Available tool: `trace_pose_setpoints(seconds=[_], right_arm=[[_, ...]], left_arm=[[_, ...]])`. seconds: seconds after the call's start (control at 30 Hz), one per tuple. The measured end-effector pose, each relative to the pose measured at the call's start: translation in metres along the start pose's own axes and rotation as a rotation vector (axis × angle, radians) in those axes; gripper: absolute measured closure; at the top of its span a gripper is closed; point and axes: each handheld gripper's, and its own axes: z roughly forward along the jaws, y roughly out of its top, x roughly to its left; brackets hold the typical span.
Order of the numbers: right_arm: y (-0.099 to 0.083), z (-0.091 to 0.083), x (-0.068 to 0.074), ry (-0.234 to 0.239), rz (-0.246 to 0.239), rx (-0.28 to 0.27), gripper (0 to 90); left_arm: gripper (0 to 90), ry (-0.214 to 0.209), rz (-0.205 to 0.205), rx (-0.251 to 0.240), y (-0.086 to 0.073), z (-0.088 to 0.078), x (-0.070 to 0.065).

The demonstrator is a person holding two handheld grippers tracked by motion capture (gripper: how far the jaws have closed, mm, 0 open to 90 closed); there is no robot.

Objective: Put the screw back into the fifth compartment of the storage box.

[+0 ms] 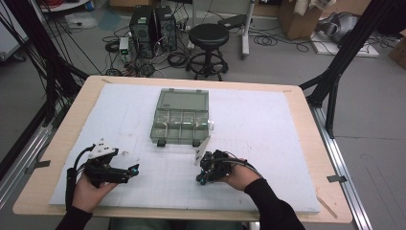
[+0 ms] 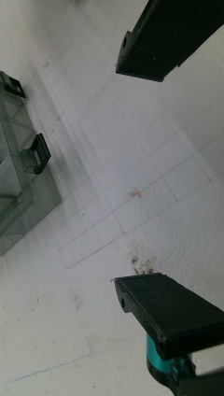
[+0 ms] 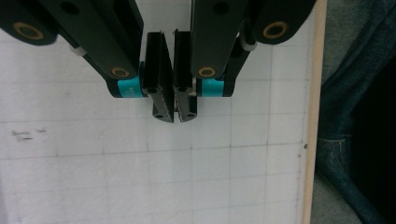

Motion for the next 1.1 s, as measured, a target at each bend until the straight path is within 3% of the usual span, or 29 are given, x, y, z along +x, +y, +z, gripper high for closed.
trace_pose_setpoints(seconds=[0.5,1.1], right_arm=[[0.001,-0.016,-0.003,-0.005,0.018,-0.044,87.1],[0.037,-0.048,-0.019,-0.017,-0.012,-0.073,87.1]], left_arm=[[1.7,0.002,0.005,-0.004,0.0,-0.002,0.0],[1.7,0.001,-0.001,-0.007,-0.001,-0.004,0.002]])
